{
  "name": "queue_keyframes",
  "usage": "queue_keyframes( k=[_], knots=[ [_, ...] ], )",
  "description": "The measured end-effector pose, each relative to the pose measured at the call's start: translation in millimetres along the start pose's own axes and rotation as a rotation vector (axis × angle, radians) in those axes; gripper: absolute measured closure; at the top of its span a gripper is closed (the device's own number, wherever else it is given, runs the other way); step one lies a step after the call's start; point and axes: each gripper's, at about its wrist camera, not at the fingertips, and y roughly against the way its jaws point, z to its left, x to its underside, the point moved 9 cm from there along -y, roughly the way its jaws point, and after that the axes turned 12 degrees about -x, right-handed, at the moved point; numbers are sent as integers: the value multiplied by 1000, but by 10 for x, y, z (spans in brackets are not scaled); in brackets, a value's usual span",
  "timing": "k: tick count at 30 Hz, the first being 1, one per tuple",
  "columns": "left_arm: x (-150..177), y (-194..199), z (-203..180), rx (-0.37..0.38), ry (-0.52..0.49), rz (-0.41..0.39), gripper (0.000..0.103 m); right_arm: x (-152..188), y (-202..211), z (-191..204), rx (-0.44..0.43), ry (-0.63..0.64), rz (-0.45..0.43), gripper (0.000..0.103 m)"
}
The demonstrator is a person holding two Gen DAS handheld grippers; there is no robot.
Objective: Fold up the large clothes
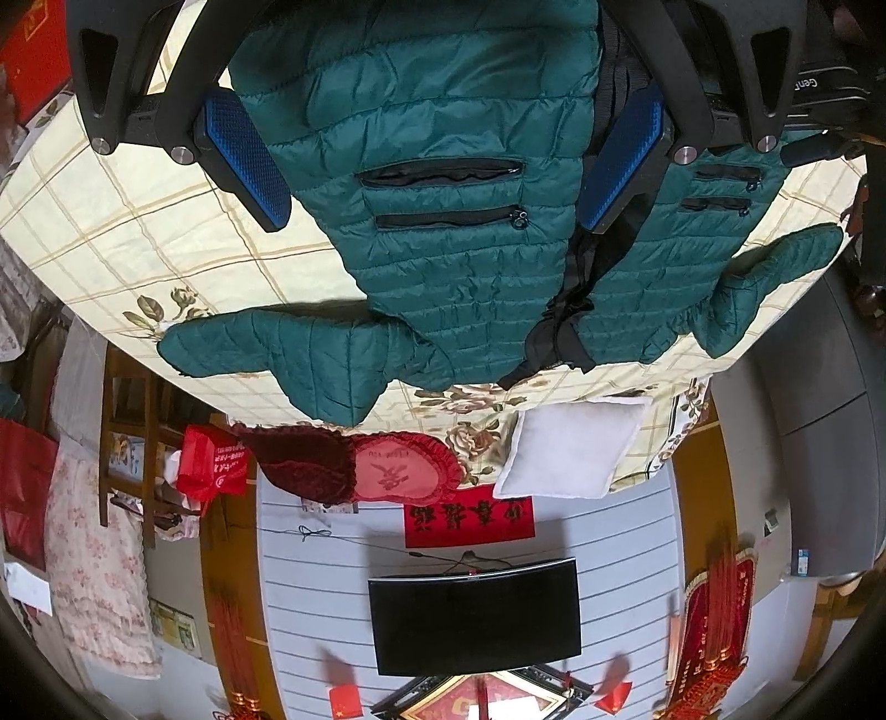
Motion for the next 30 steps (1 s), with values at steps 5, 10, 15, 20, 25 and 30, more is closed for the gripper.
queue_keyframes(
  k=[5,10,15,20,25,30],
  knots=[
    [0,0,-6,0,0,0,0,4,5,0,-3,-6,0,0],
    [-2,3,-2,0,0,-1,0,1,-4,-15,-3,-3,-2,0],
    [0,2,-10,0,0,0,0,3,-4,-7,-3,-4,0,0],
    [-2,-1,-4,0,-2,1,0,16,-9,8,-6,-5,1,0],
    [0,5,-11,-3,-7,-1,0,16,-7,7,-5,-5,1,0],
    [16,13,-25,-4,-8,0,0,24,-18,20,-8,-14,1,0]
  ],
)
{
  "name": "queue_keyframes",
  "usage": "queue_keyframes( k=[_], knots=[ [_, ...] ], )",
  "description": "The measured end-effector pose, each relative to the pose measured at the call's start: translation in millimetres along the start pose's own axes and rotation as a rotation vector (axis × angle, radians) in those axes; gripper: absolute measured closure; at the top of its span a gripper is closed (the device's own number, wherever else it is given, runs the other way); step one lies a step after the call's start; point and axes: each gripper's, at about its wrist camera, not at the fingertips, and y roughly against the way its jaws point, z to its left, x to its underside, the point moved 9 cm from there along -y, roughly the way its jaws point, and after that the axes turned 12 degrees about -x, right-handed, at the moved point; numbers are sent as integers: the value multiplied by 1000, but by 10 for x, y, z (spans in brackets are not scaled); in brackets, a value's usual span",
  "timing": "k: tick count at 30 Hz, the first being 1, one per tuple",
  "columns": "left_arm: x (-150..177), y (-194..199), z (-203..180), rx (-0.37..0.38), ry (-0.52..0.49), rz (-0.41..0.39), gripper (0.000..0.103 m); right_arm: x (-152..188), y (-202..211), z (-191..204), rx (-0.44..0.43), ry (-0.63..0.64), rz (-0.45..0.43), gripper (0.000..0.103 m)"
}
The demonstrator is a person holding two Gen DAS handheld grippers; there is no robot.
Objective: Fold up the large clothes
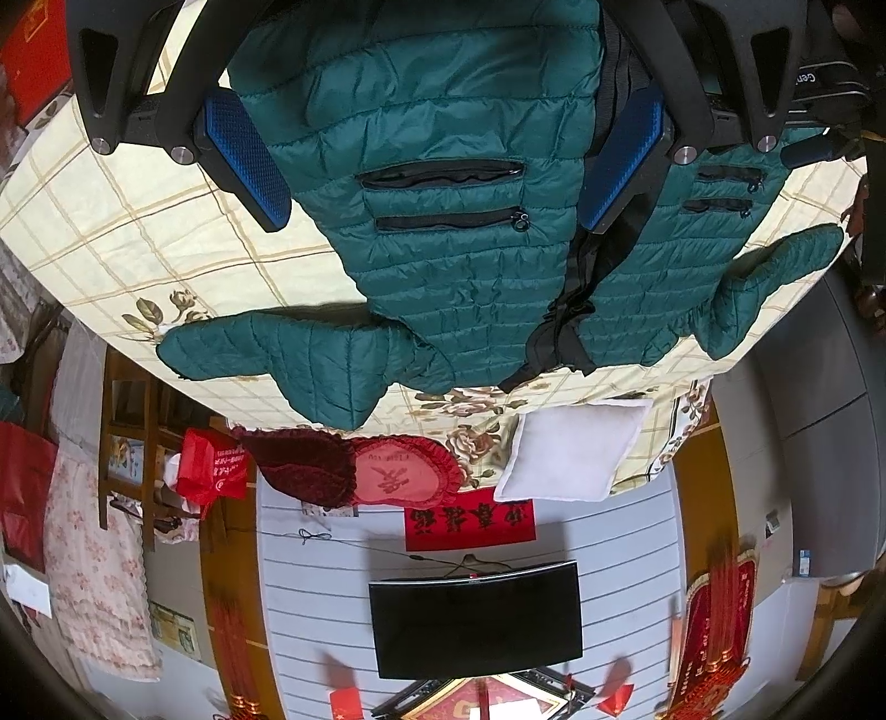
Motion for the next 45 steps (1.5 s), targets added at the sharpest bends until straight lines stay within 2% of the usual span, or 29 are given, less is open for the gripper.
queue_keyframes(
  k=[32,39,41,43,45],
  knots=[
    [-10,-4,-21,-1,5,1,0,12,-7,11,2,11,8,0],
    [-49,-47,49,-3,20,23,0,56,-118,30,10,13,55,0],
    [-169,-49,39,-2,-5,12,0,70,-169,8,25,13,80,0],
    [-373,19,114,-34,-7,-48,0,77,-267,17,9,7,108,0],
    [-593,42,195,-35,3,-84,0,64,-380,26,-1,3,123,0]
  ],
)
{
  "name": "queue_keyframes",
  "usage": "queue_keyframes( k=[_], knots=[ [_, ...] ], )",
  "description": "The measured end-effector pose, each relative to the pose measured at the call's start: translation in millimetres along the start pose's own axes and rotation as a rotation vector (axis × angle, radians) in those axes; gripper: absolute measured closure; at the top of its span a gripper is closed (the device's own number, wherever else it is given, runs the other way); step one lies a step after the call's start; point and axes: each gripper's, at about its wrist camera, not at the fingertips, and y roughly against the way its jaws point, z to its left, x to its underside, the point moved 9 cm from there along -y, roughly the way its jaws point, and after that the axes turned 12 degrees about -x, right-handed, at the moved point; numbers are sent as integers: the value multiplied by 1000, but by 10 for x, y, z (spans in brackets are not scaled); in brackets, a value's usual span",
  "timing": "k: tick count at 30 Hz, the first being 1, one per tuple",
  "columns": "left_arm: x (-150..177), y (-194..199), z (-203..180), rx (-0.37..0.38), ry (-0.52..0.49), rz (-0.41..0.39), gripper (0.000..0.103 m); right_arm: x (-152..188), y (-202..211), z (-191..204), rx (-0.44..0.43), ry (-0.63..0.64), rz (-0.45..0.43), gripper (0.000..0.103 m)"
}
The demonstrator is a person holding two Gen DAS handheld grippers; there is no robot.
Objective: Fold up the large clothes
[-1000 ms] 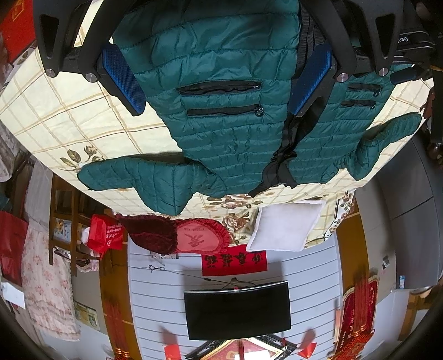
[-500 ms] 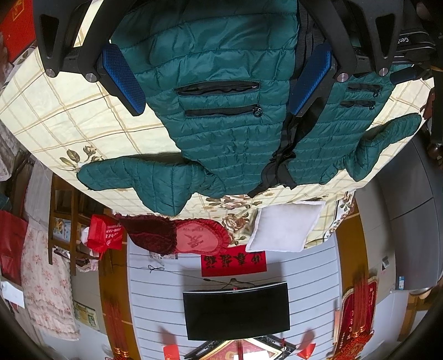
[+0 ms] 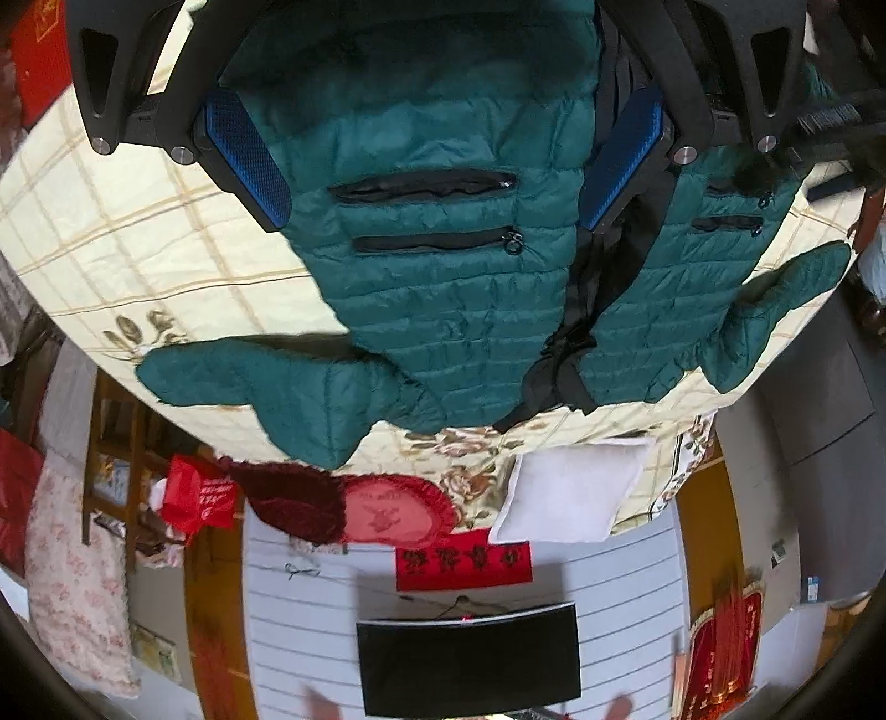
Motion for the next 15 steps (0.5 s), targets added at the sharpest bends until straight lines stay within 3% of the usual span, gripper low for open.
queue_keyframes(
  k=[3,7,10,15],
  knots=[
    [-219,-198,98,-35,-16,-4,0,-53,-201,58,-16,12,19,0],
    [-263,-634,218,-71,-13,39,0,-143,-494,139,-35,13,59,0],
    [-264,-905,263,-122,-48,29,0,-199,-722,208,-29,31,88,0],
    [-20,-1233,229,-118,-97,152,0,-103,-1067,229,-9,32,153,0]
  ],
)
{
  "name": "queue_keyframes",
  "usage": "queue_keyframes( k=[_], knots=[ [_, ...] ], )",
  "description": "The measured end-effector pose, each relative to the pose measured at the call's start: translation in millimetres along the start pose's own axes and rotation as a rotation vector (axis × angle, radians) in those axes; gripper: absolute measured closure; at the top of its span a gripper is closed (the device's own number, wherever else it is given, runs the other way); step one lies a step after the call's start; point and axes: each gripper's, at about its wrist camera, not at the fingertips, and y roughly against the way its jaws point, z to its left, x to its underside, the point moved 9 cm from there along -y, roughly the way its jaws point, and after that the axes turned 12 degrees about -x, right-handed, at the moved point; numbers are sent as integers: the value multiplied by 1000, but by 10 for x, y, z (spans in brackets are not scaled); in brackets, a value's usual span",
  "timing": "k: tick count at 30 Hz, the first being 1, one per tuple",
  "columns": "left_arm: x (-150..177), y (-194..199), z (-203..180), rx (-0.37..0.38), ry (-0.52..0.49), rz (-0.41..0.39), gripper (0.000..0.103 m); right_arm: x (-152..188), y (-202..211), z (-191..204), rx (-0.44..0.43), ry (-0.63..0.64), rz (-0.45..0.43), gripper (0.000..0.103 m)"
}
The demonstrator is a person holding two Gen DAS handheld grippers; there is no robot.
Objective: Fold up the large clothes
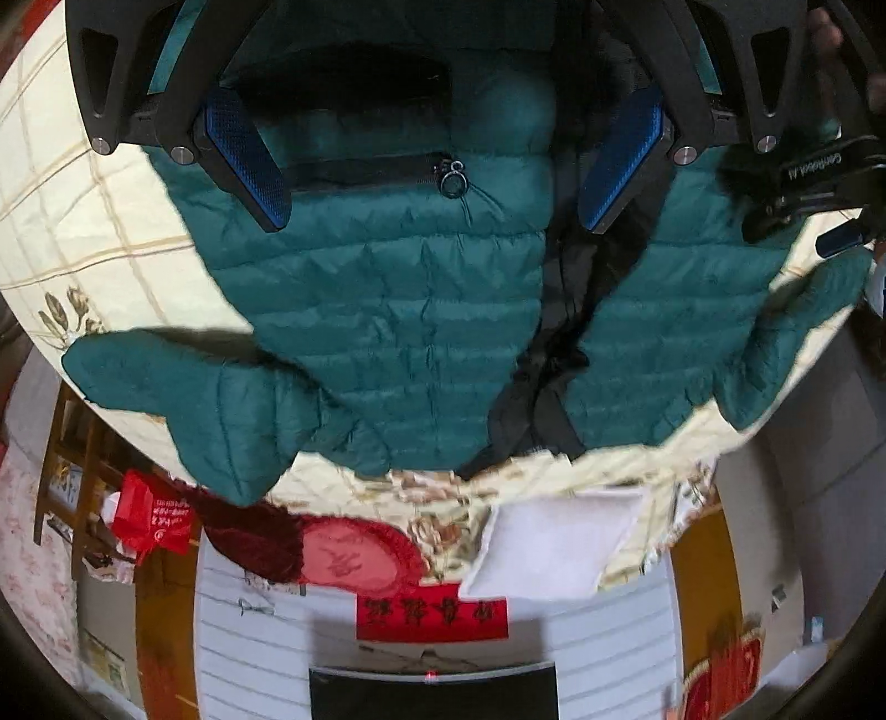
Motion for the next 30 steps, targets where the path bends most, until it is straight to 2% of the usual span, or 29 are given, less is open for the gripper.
queue_keyframes(
  k=[5,10,17,22,25,30],
  knots=[
    [44,-78,34,52,44,39,0,170,-265,-52,-23,-61,108,0],
    [131,-66,47,78,85,23,0,306,-425,-49,14,7,179,0],
    [117,-69,22,33,60,-3,0,352,-445,-71,27,27,171,0],
    [116,-73,48,30,57,2,0,335,-433,-62,29,35,172,0],
    [111,47,257,24,84,-4,0,297,-327,-55,6,22,142,0],
    [49,150,1141,40,223,-30,0,106,300,-19,8,65,-67,0]
  ],
)
